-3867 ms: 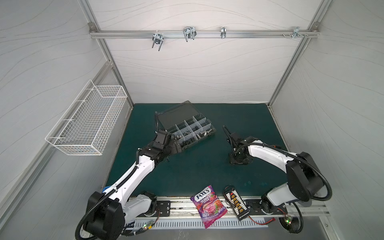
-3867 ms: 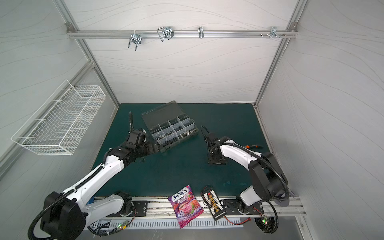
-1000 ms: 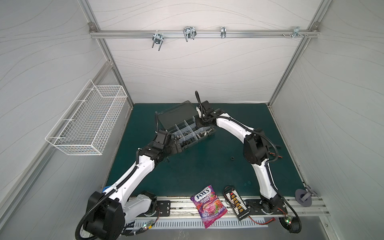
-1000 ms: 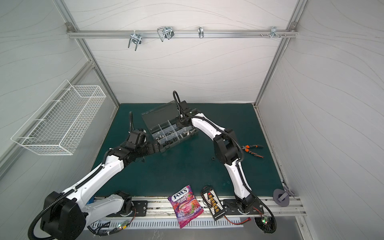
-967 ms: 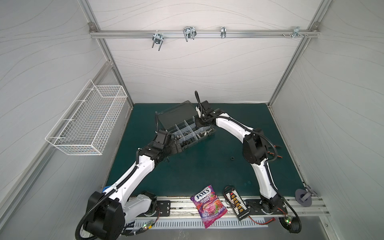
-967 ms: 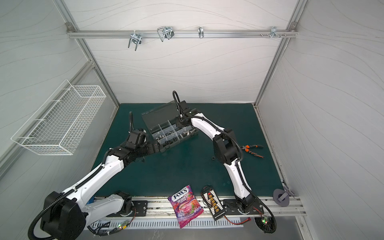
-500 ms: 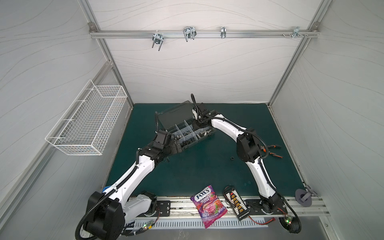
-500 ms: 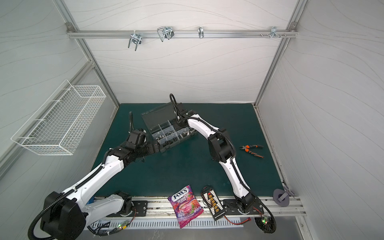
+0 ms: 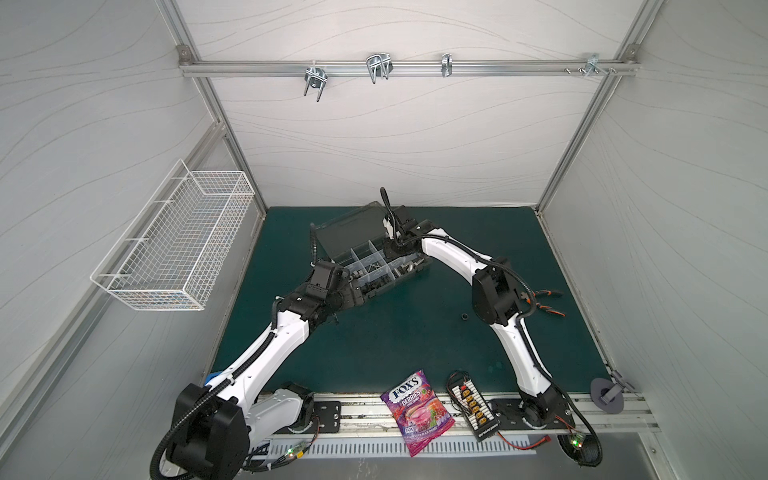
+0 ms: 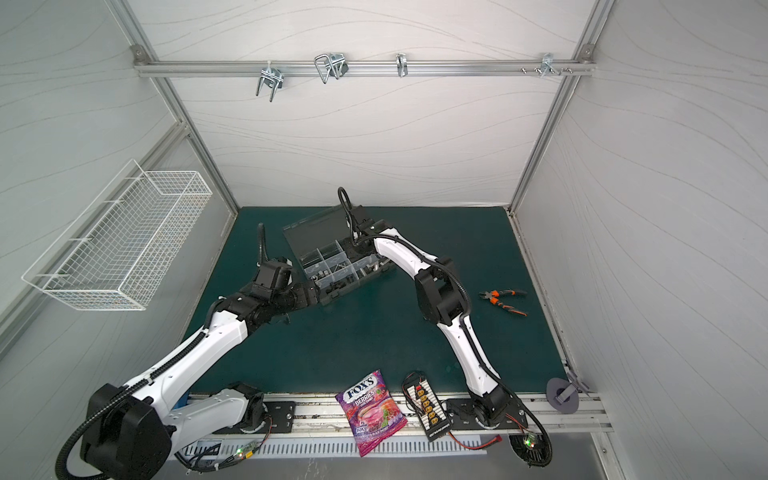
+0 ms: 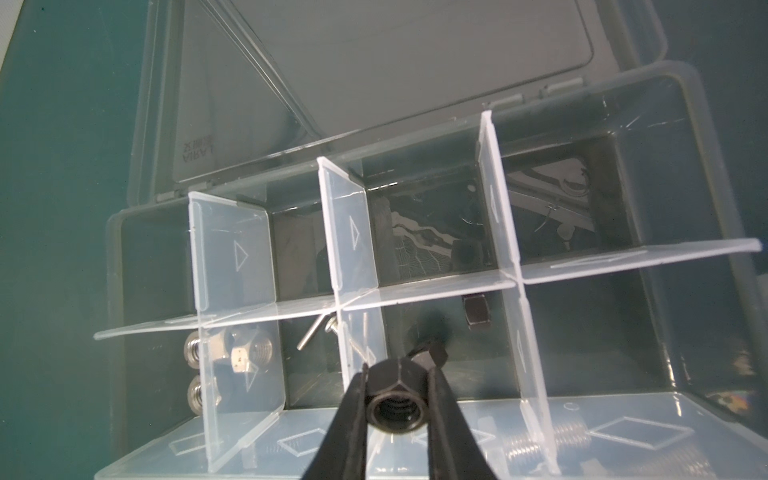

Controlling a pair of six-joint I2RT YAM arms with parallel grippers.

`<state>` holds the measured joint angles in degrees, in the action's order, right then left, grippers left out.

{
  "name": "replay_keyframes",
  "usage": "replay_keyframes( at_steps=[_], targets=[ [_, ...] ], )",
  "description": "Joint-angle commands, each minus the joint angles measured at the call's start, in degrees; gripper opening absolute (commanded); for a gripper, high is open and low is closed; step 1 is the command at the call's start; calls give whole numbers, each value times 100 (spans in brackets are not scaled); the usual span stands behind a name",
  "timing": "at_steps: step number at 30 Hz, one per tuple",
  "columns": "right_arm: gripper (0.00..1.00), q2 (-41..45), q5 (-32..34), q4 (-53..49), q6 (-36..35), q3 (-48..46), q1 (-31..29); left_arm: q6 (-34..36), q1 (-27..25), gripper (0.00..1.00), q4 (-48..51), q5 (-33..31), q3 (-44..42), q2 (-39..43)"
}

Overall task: Sort the screws and nuts into containers
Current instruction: 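Open the right gripper over a box compartment to drop the nut, then move the right gripper back over the last loose black nut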

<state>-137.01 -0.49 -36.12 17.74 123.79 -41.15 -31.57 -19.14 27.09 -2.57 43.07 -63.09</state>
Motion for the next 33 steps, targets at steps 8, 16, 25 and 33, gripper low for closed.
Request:
replay_keyframes(
  at_steps=[8,16,25,33],
  targets=[
    [35,91,18,-163,-130,128,-43,17,33,99,-6,-121,248,144],
    [35,443,103,-388,-150,110,-50,28,33,99,18,-182,263,164],
    [35,1666,552,-502,18,-1196,-31,55,33,99,84,-278,263,262],
    [44,2931,840,-622,326,-2917,99,42,33,99,51,-252,260,228]
  ],
)
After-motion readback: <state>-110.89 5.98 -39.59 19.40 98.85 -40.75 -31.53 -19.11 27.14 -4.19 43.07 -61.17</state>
